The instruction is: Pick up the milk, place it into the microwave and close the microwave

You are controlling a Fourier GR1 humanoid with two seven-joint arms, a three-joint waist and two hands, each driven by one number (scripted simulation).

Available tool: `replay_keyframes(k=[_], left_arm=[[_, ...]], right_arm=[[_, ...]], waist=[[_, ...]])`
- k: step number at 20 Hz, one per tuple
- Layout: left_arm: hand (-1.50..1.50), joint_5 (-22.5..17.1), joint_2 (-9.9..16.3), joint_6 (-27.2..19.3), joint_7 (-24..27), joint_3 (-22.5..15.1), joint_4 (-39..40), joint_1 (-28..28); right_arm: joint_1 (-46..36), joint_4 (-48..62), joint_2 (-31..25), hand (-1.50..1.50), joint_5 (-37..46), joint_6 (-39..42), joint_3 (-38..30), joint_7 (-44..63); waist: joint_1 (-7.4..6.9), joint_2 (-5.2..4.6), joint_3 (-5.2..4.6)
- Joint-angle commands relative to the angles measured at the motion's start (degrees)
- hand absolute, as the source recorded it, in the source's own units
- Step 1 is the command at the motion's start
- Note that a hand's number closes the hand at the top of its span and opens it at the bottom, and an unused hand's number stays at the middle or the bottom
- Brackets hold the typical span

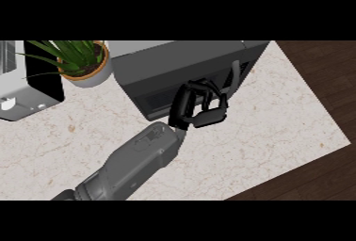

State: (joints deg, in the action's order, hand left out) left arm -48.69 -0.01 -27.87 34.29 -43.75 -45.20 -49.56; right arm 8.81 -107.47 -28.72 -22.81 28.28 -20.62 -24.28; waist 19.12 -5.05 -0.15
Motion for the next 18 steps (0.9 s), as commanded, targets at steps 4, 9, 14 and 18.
replay_keyframes(k=[4,9,14,18], left_arm=[[1.5,-2.2,0.0,1.5,1.2,1.2,4.0,-4.5],[1.5,-3.4,0.0,1.1,2.3,0.8,4.5,-5.4],[1.5,-4.6,0.0,1.2,3.1,0.0,5.1,-5.4],[1.5,-5.4,0.0,1.3,4.2,-0.4,5.2,-5.8]], right_arm=[[-2.3,2.1,-2.6,-1.5,-1.4,0.3,-2.3,0.7],[-3.8,3.5,-4.0,-1.5,-2.0,0.5,-3.1,1.4],[-5.2,4.3,-7.4,-1.5,-0.3,0.9,-4.9,1.3],[-6.5,6.0,-9.0,-1.5,-0.6,0.9,-6.4,1.4]], waist=[[0.51,-0.84,0.02],[0.55,-0.88,0.09],[0.87,-0.98,0.08],[0.54,-0.97,0.13]])
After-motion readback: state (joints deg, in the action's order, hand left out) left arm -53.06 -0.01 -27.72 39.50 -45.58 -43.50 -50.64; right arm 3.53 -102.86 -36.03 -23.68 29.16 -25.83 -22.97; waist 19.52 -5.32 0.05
